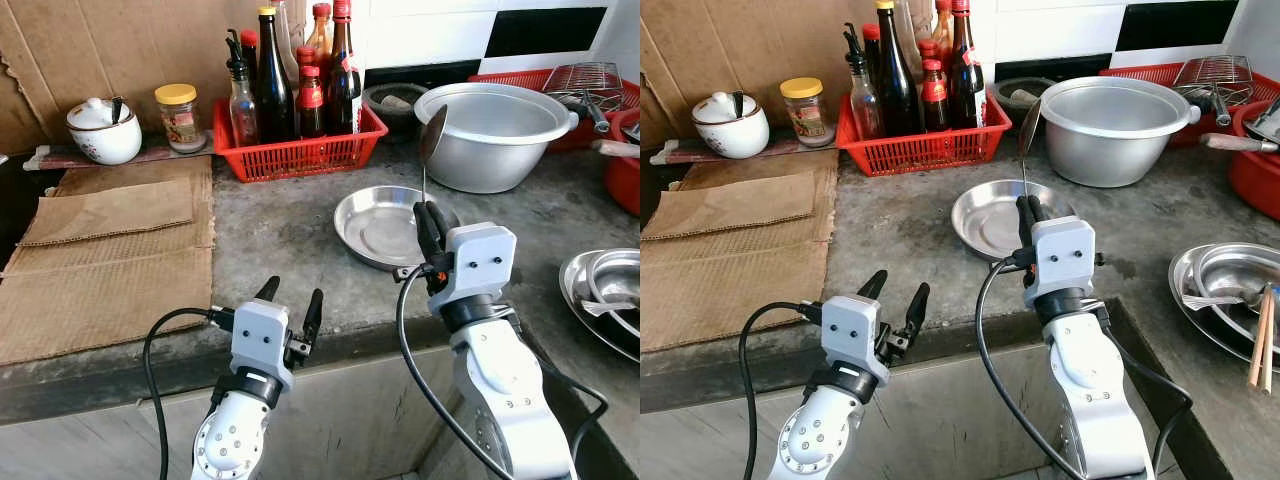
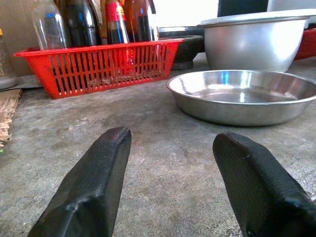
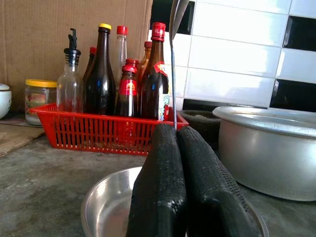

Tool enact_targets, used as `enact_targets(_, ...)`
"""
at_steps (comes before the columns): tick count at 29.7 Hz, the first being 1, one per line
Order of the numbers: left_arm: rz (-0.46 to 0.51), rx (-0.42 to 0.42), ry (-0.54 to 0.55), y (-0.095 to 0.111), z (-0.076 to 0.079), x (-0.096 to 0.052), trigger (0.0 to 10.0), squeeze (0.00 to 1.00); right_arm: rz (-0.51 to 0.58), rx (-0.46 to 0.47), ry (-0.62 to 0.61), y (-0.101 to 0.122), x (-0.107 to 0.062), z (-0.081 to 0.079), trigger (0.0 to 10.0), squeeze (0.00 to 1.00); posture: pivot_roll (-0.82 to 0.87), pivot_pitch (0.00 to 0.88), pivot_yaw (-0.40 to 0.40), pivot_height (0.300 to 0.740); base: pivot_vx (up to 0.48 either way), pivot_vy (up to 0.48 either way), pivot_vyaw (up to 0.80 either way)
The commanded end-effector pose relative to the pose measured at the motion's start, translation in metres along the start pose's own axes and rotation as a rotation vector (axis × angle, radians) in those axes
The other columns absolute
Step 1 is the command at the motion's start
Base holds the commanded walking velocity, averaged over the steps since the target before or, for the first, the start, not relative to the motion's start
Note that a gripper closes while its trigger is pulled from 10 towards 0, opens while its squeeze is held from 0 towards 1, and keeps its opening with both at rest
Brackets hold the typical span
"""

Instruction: Kitchen organization

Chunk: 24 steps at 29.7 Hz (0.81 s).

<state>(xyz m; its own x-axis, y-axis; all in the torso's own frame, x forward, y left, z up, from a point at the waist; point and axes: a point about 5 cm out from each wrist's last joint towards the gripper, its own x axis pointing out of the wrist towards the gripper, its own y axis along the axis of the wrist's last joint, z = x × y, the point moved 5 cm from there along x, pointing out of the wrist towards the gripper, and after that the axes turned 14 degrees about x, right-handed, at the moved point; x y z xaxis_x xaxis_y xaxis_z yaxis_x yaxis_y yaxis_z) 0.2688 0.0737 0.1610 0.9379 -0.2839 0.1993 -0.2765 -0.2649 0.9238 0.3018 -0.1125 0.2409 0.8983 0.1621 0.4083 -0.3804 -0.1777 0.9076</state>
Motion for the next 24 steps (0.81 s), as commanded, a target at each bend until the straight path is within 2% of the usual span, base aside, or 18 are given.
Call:
enact_targets(1, 0.023, 0.009, 0.004, 0.0069, -0.0011, 0.0002, 10.0, 0.0, 0.027, 0.01, 0.007, 0.0055, 0.0025, -0.0006, 0.0, 0.0, 0.03, 0.061, -0.015, 0.74, -0.262, 0.0, 0.0)
enact_targets(9, 0.023, 0.015, 0.002, 0.007, -0.0007, 0.0011, 10.0, 0.0, 0.043, 0.02, 0.018, 0.0091, 0.0079, -0.0033, 0.0, 0.0, 0.03, 0.061, -0.016, 0.74, -0.278, 0.0, 0.0)
enact_targets(24, 0.014, 0.017, -0.007, 0.0042, 0.0009, 0.0009, 10.0, 0.0, 0.021, 0.022, 0.014, 0.0028, 0.0069, -0.0035, 0.0, 0.0, 0.03, 0.055, -0.014, 0.74, -0.324, 0.0, 0.0)
